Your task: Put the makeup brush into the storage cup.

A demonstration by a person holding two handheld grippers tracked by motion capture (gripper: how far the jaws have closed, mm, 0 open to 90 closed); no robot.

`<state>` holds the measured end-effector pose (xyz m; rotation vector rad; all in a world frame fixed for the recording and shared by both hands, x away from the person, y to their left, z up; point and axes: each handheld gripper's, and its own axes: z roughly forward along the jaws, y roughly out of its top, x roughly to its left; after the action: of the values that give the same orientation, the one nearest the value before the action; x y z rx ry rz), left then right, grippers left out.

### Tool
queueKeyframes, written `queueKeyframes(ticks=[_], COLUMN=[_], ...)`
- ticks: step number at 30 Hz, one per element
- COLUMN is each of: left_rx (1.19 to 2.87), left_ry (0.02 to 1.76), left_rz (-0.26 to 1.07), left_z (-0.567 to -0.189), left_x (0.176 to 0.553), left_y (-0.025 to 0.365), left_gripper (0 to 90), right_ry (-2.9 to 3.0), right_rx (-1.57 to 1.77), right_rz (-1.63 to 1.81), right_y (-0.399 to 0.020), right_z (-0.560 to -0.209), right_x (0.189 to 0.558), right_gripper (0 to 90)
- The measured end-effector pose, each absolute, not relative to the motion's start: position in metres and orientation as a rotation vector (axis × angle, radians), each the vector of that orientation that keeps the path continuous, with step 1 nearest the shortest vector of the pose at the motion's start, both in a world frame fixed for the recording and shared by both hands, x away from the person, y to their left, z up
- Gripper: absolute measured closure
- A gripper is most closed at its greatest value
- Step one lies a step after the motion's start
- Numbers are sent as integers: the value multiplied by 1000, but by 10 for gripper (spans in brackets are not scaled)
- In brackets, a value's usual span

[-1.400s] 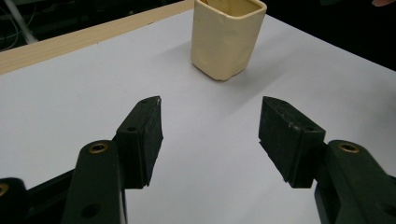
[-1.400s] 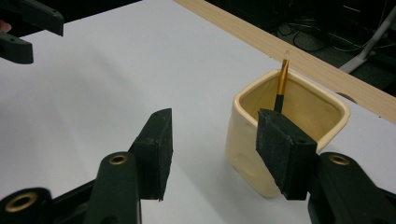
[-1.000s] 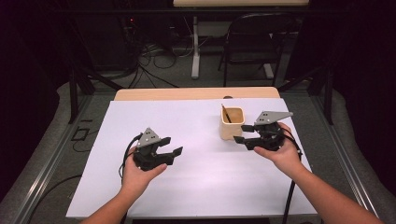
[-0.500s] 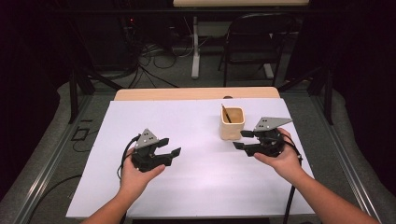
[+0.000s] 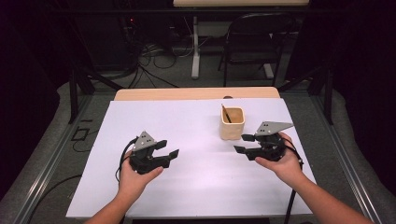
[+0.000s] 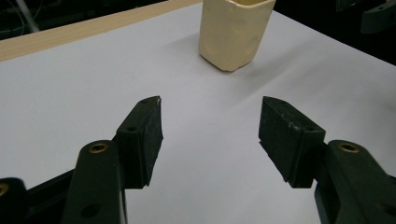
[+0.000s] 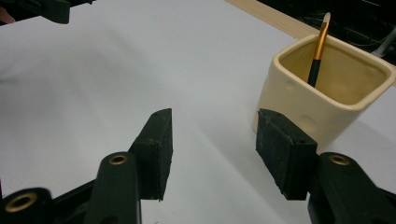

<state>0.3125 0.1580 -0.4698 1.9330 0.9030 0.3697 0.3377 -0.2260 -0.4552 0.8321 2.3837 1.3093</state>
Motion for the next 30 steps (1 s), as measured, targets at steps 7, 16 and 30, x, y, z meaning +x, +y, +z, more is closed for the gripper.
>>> queueKeyframes(ticks=[7,16,30], left_rx=[1927,1937,1961], left_ry=[908,919,943], left_rz=[371,354,356], left_z=[-474,-481,-497], left_x=[308,302,296], left_y=[162,169,180], left_gripper=[401,399,402], right_ry=[2371,2360,2375], right_rx=[845,859,877], right_rz=[1317,1311,1285], right_y=[-229,-231,-229], right_z=[-460,-467,-482], right_x=[333,327,319], right_gripper=[461,460,462])
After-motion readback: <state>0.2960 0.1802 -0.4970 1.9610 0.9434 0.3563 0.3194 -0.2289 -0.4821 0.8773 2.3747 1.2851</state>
